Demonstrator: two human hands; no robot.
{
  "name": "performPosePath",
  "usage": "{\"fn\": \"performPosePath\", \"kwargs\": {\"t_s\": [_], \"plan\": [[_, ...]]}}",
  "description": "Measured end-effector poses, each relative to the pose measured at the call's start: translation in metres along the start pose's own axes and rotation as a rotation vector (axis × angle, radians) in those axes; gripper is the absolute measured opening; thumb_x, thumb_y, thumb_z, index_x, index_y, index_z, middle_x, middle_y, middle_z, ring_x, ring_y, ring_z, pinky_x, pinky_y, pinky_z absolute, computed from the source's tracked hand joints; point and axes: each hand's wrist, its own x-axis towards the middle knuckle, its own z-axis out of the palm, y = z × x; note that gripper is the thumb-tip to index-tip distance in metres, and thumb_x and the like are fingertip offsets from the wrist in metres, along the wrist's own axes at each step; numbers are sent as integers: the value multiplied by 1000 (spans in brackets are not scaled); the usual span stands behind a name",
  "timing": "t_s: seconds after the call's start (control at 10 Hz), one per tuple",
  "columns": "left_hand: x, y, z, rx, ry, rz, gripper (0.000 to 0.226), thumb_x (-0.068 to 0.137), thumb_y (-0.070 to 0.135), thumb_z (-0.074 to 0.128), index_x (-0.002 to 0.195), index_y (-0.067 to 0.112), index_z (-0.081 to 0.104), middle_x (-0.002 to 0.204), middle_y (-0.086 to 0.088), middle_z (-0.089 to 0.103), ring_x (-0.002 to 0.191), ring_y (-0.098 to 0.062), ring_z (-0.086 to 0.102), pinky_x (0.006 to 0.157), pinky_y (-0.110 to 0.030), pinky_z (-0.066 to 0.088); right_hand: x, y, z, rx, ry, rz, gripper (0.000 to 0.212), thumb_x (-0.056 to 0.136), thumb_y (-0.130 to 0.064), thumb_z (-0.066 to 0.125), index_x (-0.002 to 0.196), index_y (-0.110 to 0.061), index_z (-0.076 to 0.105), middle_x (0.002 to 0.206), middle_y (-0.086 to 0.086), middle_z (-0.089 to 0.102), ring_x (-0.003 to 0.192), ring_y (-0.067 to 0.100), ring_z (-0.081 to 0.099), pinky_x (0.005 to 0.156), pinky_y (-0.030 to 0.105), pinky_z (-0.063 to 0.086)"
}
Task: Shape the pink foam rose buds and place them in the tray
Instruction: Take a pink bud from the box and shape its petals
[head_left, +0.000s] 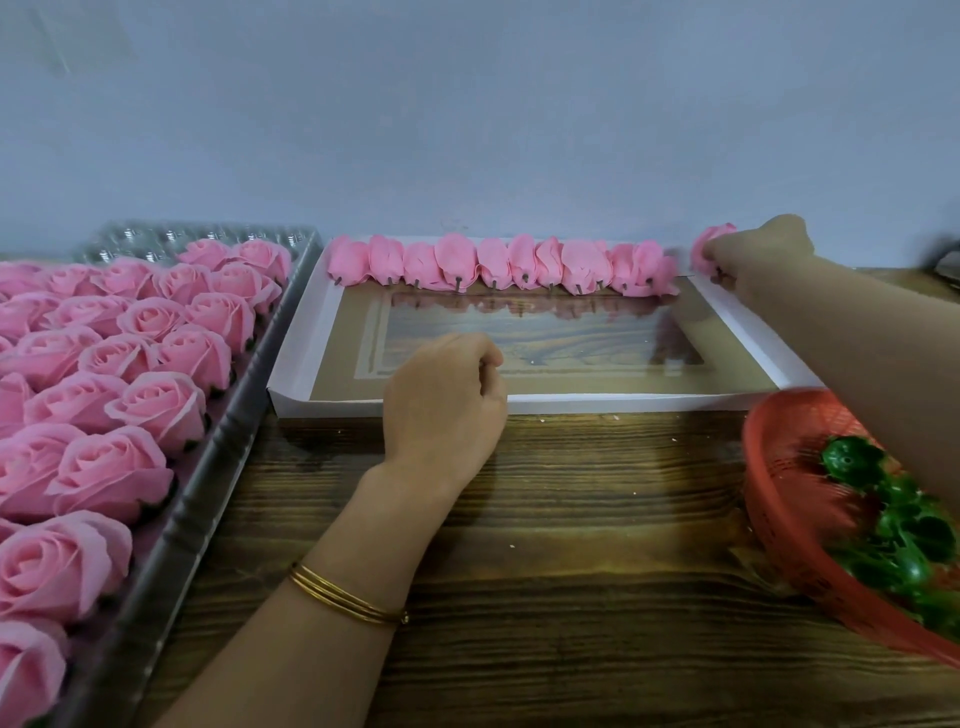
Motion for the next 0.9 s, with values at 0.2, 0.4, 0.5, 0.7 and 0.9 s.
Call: {"fn": "performPosePath", "kwargs": {"t_s": [0.2,0.4,0.5,0.7,0.9], "plan": [[0,-1,-1,-19,-6,0,14,87,10,61,93,17,72,80,12,57,76,-10,55,70,-24,43,-7,-8,-17,-192,-10,-157,22,74,-11,68,75,-18,47,95,8,60,79,22,61,68,26,55],[0,0,-3,-47,-21,4,14,89,10,61,96,17,71,82,12,58,80,-10,57,73,-25,47,-51,-20,-2,-133,-12,-290,15,81,-1,60,71,-8,50,55,0,50,52,9,51,51,18,46],[1,1,-3,-56,-27,0,14,89,11,60,97,17,71,84,12,58,81,-10,57,73,-25,47,-86,-19,7,-102,-87,-286,29,77,1,60,54,-7,45,53,7,44,54,18,53,54,27,45],[1,1,-2,-72,-28,-8,13,90,13,62,99,17,70,88,5,65,83,-12,60,75,-29,51,-161,-17,15,157,-286,-222,31,75,8,65,49,-5,53,48,10,51,38,22,52,47,28,43],[1,1,-2,-72,-20,-13,12,90,14,62,100,18,69,85,10,59,82,-9,57,73,-25,46,-209,1,20,270,-334,-143,33,75,5,67,48,-9,54,56,11,48,66,25,49,67,37,39]]}}
